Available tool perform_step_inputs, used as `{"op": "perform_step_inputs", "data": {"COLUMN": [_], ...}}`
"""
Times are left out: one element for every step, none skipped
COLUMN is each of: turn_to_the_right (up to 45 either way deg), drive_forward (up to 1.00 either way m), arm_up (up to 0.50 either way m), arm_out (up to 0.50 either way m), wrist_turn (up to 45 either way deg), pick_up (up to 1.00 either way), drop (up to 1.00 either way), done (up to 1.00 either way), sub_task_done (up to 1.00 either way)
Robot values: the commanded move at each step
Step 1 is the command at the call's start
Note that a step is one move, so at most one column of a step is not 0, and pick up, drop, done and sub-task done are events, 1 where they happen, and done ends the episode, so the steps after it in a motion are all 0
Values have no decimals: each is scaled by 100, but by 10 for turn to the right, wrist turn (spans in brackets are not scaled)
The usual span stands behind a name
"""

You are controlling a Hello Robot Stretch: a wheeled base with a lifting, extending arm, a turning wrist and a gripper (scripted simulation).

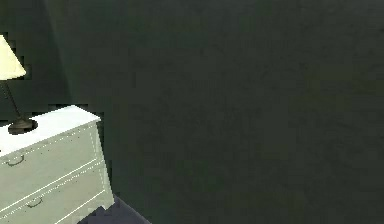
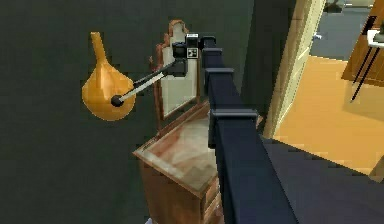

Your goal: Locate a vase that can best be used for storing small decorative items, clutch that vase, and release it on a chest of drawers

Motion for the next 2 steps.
{"op": "perform_step_inputs", "data": {"turn_to_the_right": [0, 0], "drive_forward": [0, 0], "arm_up": [0, 0], "arm_out": [0, 0], "wrist_turn": [450, 0], "pick_up": [0, 0], "drop": [0, 100], "done": [0, 0], "sub_task_done": [0, 0]}}
